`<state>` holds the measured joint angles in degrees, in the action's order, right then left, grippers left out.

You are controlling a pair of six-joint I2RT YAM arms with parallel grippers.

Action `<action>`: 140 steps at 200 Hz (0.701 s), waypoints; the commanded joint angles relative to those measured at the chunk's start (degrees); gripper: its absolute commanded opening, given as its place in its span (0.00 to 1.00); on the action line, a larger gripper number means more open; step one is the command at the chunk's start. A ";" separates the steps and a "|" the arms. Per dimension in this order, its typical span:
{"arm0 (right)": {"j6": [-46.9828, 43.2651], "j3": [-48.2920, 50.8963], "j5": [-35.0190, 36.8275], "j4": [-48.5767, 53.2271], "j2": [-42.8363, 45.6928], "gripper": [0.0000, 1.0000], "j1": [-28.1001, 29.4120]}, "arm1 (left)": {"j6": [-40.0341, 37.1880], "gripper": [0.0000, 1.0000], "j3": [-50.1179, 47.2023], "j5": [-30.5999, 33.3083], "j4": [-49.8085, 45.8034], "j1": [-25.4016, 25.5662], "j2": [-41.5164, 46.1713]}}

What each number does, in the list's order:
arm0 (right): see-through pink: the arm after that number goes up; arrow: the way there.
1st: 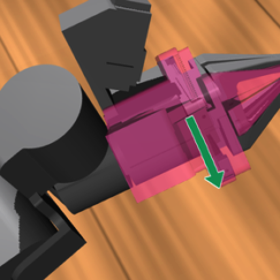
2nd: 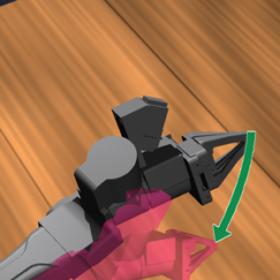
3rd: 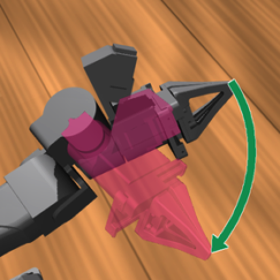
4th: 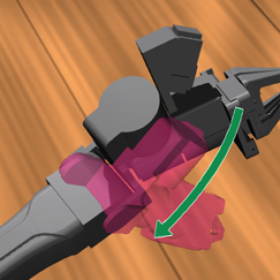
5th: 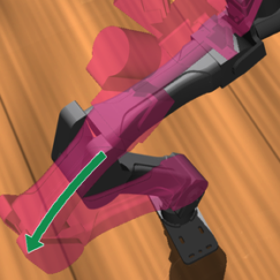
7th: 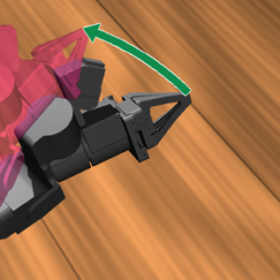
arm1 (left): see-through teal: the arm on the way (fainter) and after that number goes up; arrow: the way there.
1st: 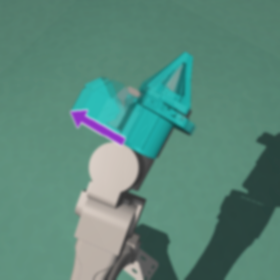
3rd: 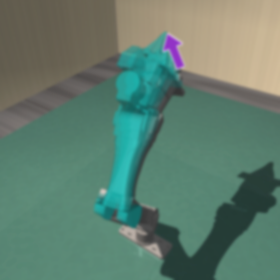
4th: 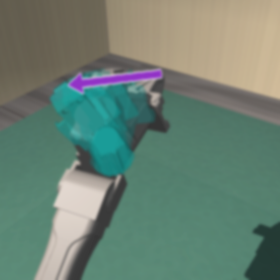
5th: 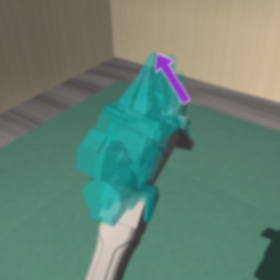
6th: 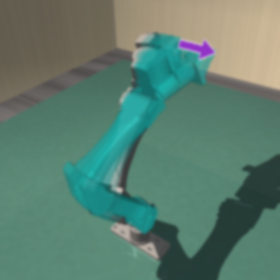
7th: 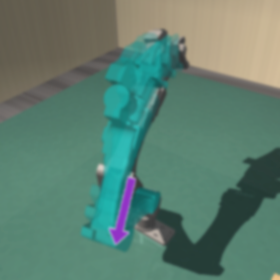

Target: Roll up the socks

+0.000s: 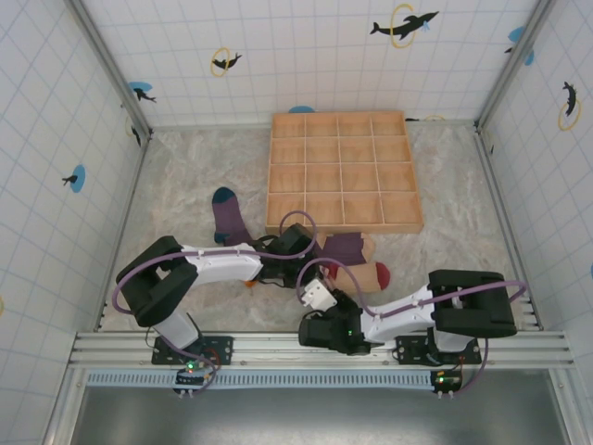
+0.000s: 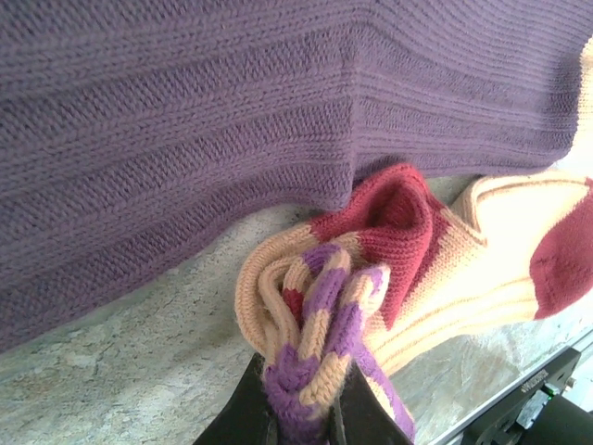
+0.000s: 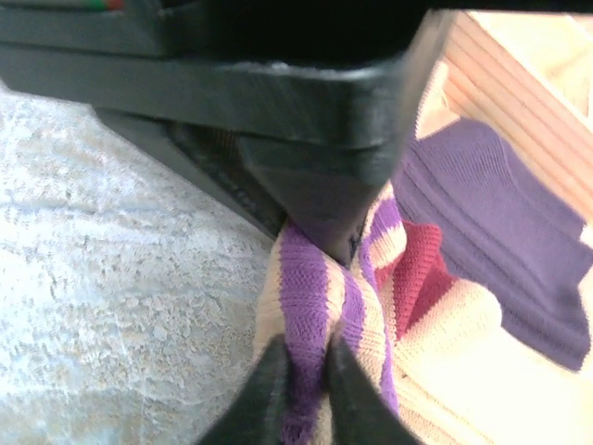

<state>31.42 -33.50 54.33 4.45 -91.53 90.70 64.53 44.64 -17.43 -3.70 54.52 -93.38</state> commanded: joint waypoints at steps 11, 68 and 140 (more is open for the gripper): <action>1.73 5.22 -4.60 -0.99 3.83 0.01 -0.17 | 0.72 0.15 -1.64 -0.54 0.31 -0.68 1.59; -1.45 15.85 -17.36 -13.79 13.48 0.00 -3.11 | 0.84 0.75 0.50 -1.16 0.78 -0.91 4.83; 4.49 30.82 -37.67 -27.24 30.85 0.00 -15.13 | -0.50 0.74 -0.09 0.39 1.57 -1.26 6.40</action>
<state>31.97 -7.75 28.05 -20.47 -64.79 79.50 65.84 43.33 -17.63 -2.13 53.87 -87.39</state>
